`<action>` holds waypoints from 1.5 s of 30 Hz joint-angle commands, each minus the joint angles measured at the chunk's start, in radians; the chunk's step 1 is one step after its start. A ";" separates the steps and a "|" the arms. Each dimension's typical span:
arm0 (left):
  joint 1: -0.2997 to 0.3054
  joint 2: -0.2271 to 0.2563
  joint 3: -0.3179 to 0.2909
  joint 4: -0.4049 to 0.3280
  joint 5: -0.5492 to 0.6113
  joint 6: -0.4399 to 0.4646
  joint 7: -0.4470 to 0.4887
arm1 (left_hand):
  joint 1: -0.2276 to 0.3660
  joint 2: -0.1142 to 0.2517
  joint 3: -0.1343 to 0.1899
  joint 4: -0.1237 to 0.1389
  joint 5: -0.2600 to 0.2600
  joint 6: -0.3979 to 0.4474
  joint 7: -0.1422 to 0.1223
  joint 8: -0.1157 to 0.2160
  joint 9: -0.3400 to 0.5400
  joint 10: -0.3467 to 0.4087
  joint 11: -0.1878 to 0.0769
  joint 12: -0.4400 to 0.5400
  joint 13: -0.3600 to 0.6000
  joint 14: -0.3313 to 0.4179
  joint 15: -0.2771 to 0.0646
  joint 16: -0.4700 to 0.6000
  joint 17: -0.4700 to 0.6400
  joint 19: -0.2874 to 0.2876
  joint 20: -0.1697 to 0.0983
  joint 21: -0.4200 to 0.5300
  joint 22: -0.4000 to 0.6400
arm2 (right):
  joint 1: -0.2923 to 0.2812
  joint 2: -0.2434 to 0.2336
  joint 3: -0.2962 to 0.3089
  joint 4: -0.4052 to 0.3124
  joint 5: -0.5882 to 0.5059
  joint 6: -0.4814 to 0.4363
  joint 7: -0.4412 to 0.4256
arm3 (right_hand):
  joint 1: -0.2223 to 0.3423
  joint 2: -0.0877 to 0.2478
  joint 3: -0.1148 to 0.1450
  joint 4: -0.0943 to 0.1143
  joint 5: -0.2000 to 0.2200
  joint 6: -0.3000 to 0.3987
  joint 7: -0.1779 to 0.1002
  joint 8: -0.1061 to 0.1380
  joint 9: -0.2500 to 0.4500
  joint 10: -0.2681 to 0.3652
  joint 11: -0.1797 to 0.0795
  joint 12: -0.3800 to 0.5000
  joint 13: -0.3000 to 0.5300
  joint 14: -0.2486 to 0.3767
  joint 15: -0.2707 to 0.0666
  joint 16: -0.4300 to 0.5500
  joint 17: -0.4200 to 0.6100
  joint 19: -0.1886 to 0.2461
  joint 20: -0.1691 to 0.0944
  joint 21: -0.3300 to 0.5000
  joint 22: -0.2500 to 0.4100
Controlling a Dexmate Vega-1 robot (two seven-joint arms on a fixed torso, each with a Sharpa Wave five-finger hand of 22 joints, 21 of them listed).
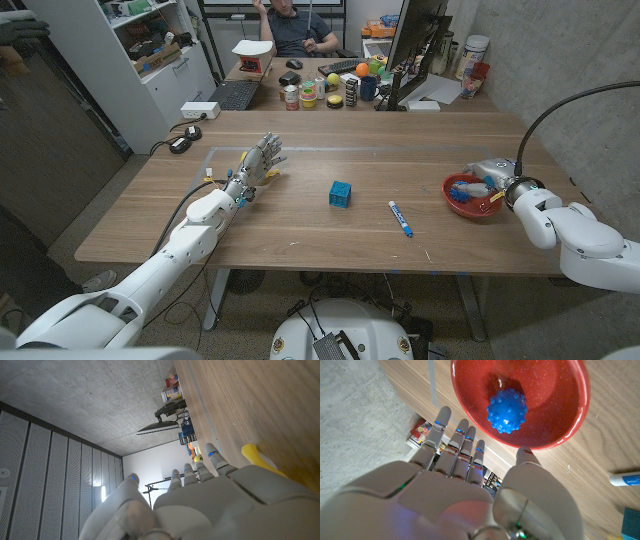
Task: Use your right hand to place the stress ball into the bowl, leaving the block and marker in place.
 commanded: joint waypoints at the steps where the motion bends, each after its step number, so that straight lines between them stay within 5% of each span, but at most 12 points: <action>1: 0.005 0.004 -0.002 -0.005 -0.002 0.000 0.001 | -0.001 0.011 -0.004 -0.003 0.005 -0.008 -0.004 0.005 0.003 -0.006 0.004 0.005 0.002 -0.007 -0.002 -0.002 0.002 -0.001 0.000 -0.005 0.001 | -0.023 -0.028 0.033 -0.017 0.052 -0.002 -0.047 | -0.014 -0.007 -0.009 0.000 0.007 -0.004 0.000 -0.004 0.003 0.002 0.004 0.000 0.002 -0.004 -0.068 0.009 0.002 0.004 0.009 -0.006 0.002; 12: 0.011 0.008 -0.003 -0.009 -0.003 0.002 0.001 | -0.001 0.011 -0.006 -0.003 0.005 -0.008 -0.004 0.004 0.003 -0.007 0.003 0.005 0.002 -0.007 -0.002 -0.002 0.002 0.001 0.000 -0.008 0.002 | -0.054 -0.057 0.073 -0.040 0.107 -0.028 -0.105 | -0.024 -0.010 -0.015 0.006 0.008 -0.003 0.000 -0.006 0.002 0.003 0.007 -0.002 0.002 -0.006 -0.066 0.010 0.000 0.007 0.011 -0.011 0.001; 32: 0.012 0.006 -0.006 0.007 -0.008 -0.007 -0.010 | -0.001 0.012 -0.008 -0.003 0.005 -0.008 -0.005 0.004 0.003 -0.008 0.002 0.004 0.002 -0.008 -0.002 -0.002 0.002 0.002 0.000 -0.013 0.002 | -0.226 -0.153 0.284 -0.077 0.321 -0.053 -0.319 | -0.034 -0.010 -0.022 0.011 0.013 0.002 -0.001 -0.007 0.001 -0.002 0.006 -0.007 0.001 -0.009 -0.064 0.013 -0.005 0.006 0.018 -0.024 -0.001; 45: 0.001 0.000 -0.005 0.028 -0.010 -0.011 -0.021 | 0.000 0.012 -0.009 -0.003 0.006 -0.009 -0.004 0.004 0.003 -0.008 0.002 0.004 0.002 -0.007 -0.001 -0.002 0.002 0.003 0.000 -0.016 0.002 | -0.351 -0.044 0.474 -0.056 0.271 0.054 -0.290 | -0.038 -0.011 -0.027 0.013 0.017 -0.003 -0.001 -0.012 0.000 -0.031 0.013 -0.026 0.001 -0.039 -0.053 0.007 -0.011 -0.006 0.032 -0.044 -0.002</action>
